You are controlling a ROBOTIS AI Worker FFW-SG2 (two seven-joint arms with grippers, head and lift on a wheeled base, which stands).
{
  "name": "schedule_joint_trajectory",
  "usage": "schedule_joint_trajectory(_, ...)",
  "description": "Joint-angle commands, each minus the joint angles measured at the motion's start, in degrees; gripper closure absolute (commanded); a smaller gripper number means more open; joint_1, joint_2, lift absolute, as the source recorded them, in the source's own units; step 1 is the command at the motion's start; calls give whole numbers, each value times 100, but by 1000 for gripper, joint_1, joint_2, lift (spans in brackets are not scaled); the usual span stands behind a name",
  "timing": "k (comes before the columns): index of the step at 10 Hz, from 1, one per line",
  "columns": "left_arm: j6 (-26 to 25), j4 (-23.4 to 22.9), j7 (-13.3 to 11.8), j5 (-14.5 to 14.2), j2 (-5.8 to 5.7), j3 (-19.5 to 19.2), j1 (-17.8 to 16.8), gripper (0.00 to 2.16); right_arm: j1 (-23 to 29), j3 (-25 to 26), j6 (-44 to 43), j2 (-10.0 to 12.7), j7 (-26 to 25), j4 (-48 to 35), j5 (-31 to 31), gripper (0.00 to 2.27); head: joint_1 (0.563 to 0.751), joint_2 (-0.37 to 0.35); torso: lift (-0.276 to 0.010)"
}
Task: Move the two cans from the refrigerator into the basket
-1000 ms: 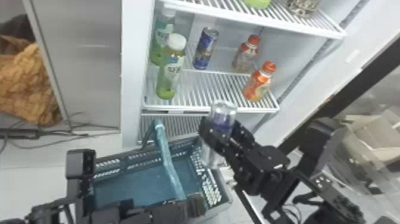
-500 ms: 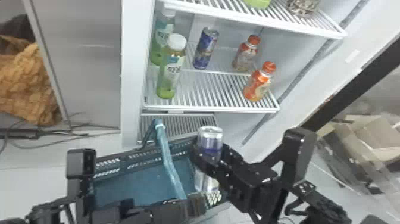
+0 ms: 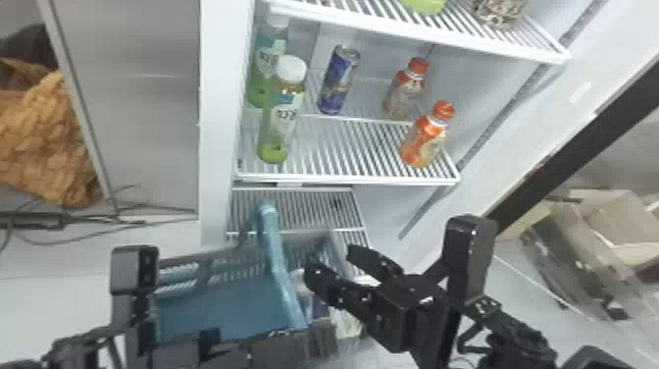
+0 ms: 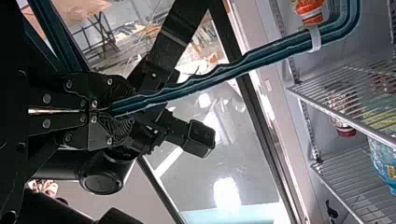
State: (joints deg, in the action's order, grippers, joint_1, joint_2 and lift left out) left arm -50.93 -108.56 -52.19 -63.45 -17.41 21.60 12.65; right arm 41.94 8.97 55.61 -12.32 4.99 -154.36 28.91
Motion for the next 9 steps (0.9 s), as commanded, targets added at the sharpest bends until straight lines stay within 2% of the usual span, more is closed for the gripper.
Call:
schedule_joint_trajectory(1, 2, -7, -1, -7, 1, -1, 0, 1161, -3, 5, -190, -8, 19, 3, -46, 318, 695, -350, -276)
schedule_joint_trajectory(9, 2, -7, -1, -7, -8, 11, 0, 1162, 53, 28, -1568, 27, 28, 115, -80, 280, 695, -350, -276)
